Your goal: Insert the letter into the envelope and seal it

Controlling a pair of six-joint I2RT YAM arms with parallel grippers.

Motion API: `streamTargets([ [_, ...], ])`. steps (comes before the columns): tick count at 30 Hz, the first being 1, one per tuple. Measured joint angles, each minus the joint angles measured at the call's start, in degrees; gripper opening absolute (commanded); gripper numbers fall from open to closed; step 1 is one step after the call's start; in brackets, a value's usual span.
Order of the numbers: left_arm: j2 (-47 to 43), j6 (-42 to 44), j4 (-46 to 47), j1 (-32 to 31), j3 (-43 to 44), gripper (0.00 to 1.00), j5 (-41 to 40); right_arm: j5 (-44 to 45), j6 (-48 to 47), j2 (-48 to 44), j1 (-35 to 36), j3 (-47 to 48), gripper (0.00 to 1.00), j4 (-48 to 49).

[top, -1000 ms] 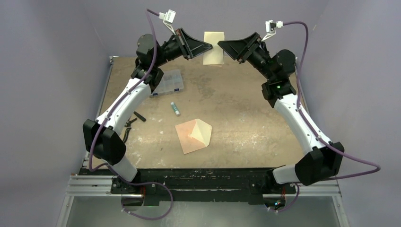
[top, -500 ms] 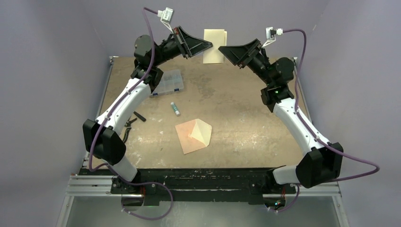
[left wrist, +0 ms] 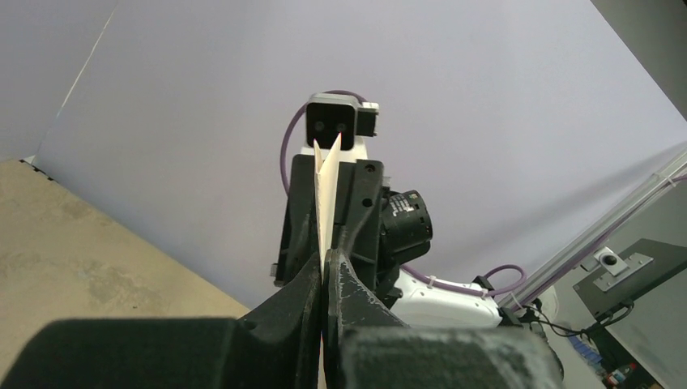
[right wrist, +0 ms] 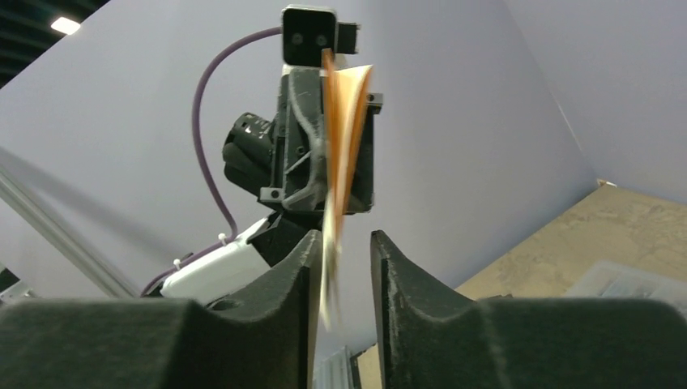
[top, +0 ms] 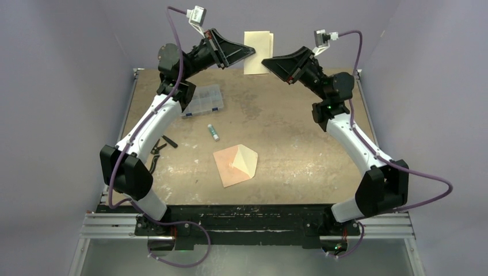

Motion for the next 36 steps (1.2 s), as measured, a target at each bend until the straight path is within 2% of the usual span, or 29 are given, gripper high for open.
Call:
streamTargets([
  [2, 0.00, -0.04, 0.33, 0.02, 0.00, 0.00, 0.33, -0.15, 0.15, 1.75, 0.00, 1.27, 0.16, -0.04],
  [3, 0.00, -0.13, 0.59, 0.02, 0.00, 0.03, 0.42, -0.22, 0.24, 2.58, 0.00, 1.75, 0.09, 0.02],
  [5, 0.00, -0.44, 0.83, 0.04, 0.00, 0.19, 0.74, -0.63, 0.76, 3.41, 0.00, 1.97, 0.00, 0.04],
  [7, 0.04, -0.42, 0.87, 0.31, 0.00, 0.30, 0.87, -1.03, 0.94, 3.52, 0.00, 1.97, 0.00, 0.04],
  [9, 0.07, -0.44, 0.79, 1.11, 0.46, 0.35, 1.38, -1.36, 1.01, 3.48, 0.00, 1.97, 0.00, 0.39],
  [18, 0.50, 2.10, -2.08, 6.38, 6.29, 0.35, 2.54, -5.35, 1.51, 3.50, 0.00, 1.92, 0.00, 5.14],
  [22, 1.77, 0.72, -0.85, 6.01, 6.27, 0.46, 4.00, -6.54, 1.44, 3.56, 0.02, 2.05, 0.00, 5.16],
  [25, 2.75, 0.09, -0.72, 5.95, 6.16, 0.50, 4.94, -7.02, 1.22, 3.78, 0.00, 2.49, 0.00, 4.61],
  [30, 2.93, -0.50, -0.44, 5.55, 5.84, 0.48, 5.44, -7.67, 0.57, 5.09, 0.17, 3.48, 0.00, 4.13],
  [36, 3.54, -1.33, 0.98, 4.28, 5.86, 0.26, 6.21, -9.33, -2.27, 6.99, 0.39, 6.16, 0.00, 0.24],
])
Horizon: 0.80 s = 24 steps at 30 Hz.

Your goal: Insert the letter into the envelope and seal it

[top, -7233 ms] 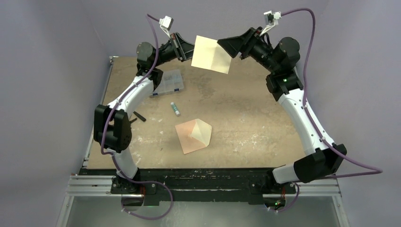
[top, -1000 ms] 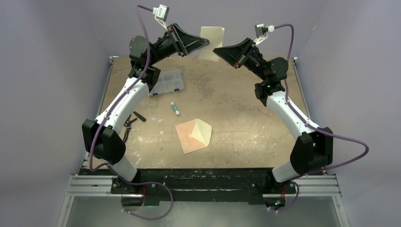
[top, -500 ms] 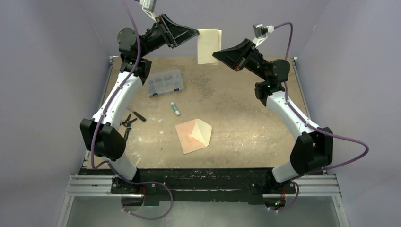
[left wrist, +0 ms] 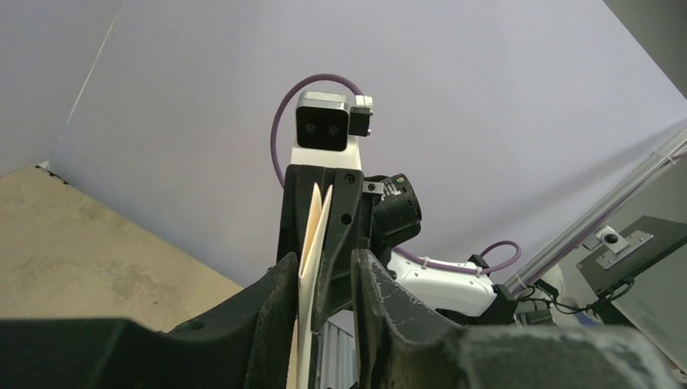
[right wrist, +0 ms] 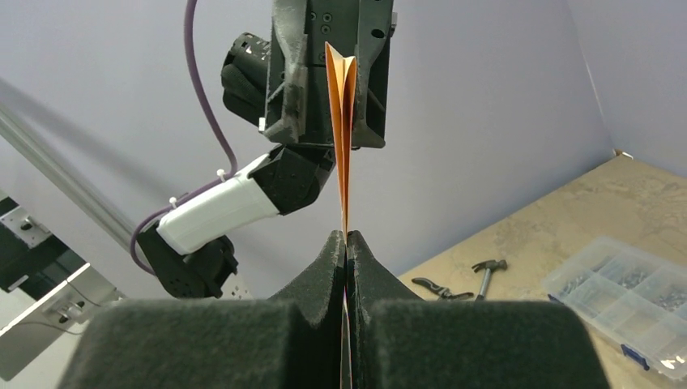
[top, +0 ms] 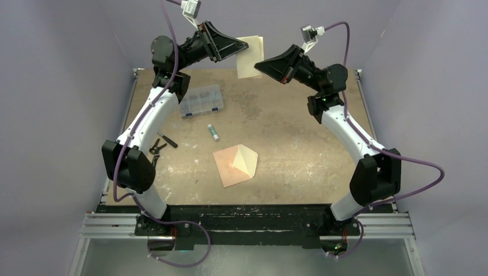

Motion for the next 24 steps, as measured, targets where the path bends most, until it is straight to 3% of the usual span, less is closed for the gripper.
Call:
streamTargets([
  [6, 1.25, -0.92, -0.11, -0.59, 0.04, 0.05, 1.05, -1.97, -1.68, 0.11, 0.00, 1.99, 0.00, -1.99],
  [9, 1.44, -1.09, -0.35, -0.59, 0.04, 0.00, 1.07, -3.21, -2.58, 0.11, 0.00, 3.23, 0.44, -2.80],
  [11, 1.44, -1.09, -0.37, -0.59, 0.15, 0.00, 1.03, -3.80, -2.80, 0.11, 0.00, 3.48, 0.55, -2.91],
  [24, 1.44, -2.16, 1.20, -0.66, 0.13, 0.00, 1.05, -2.86, -2.51, 1.90, 0.26, 6.05, 0.33, -3.19],
])
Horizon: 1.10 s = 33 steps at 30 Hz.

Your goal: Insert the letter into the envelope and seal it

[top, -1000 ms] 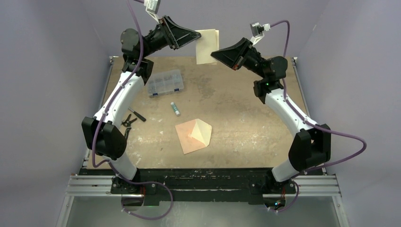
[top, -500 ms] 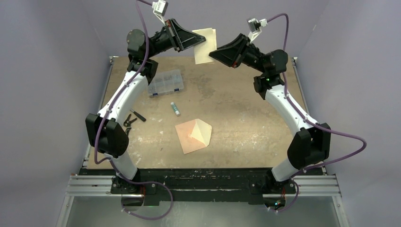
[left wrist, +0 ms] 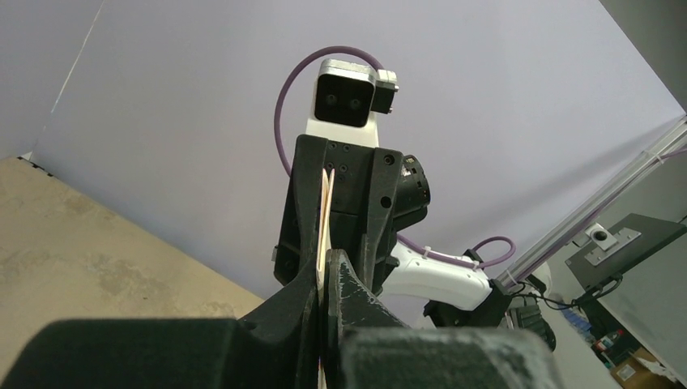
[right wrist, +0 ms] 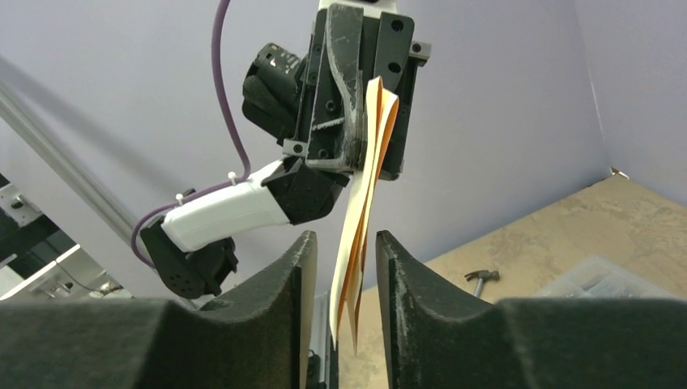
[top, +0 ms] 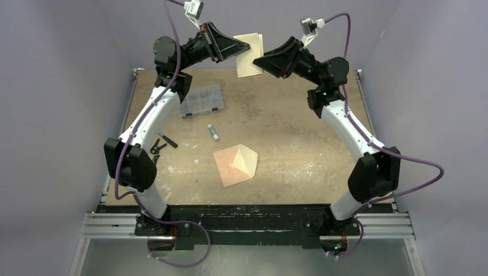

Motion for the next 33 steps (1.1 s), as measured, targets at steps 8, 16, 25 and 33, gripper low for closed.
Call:
streamTargets([
  [8, -0.55, 0.26, 1.03, -0.17, -0.61, 0.00, 0.17, 1.99, 1.53, 0.90, 0.00, 1.79, 0.12, 0.02],
  [16, -1.49, 3.26, -1.88, -0.37, -2.12, 0.56, -0.26, 3.80, -0.26, 1.66, 0.17, 3.76, 0.00, -8.15],
  [25, -6.58, 28.44, -40.46, -0.63, -8.02, 0.70, -17.70, 14.43, -16.41, -1.75, 0.28, -1.64, 0.00, -35.08],
  [33, -12.98, 34.58, -55.69, -0.81, -34.64, 0.65, -31.76, 14.45, -27.85, -4.50, 4.28, -18.27, 0.00, -40.63],
])
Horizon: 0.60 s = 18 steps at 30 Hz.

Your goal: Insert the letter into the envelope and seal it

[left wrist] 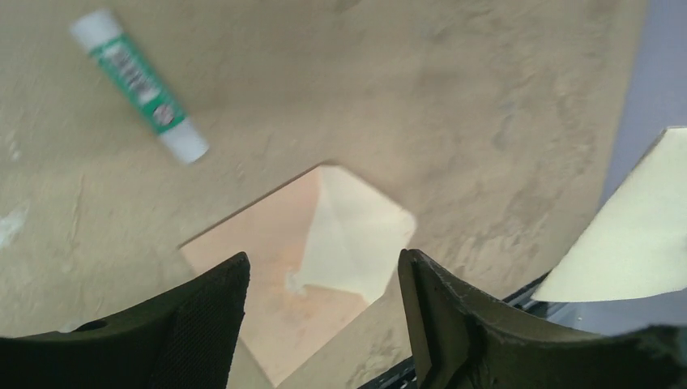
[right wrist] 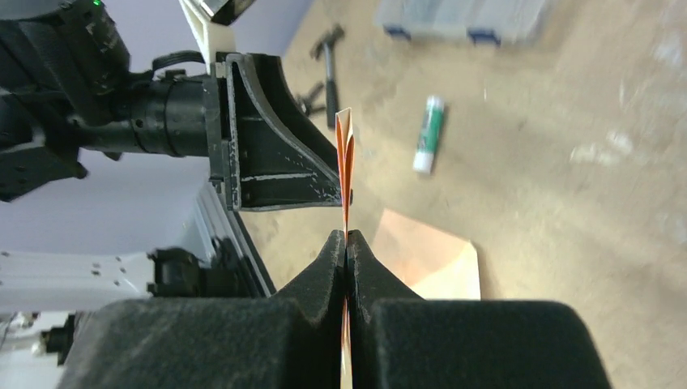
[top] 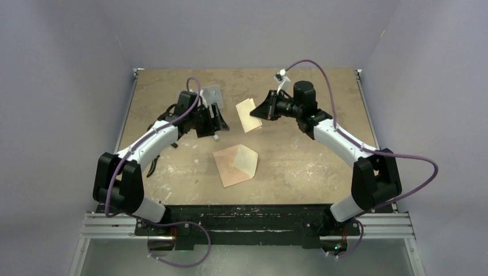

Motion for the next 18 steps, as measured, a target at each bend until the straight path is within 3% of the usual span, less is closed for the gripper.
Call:
streamTargets([
  [7, -3.78, -4.17, -2.32, -1.68, -13.97, 0.63, -7.76, 1.84, -1.01, 2.43, 4.04, -11.67, 0.00, 1.46],
  [18, -10.86, -12.59, 5.86, -4.46, -31.76, 0.59, -9.51, 14.64, 3.39, 0.55, 11.91, -30.80, 0.00, 16.63],
])
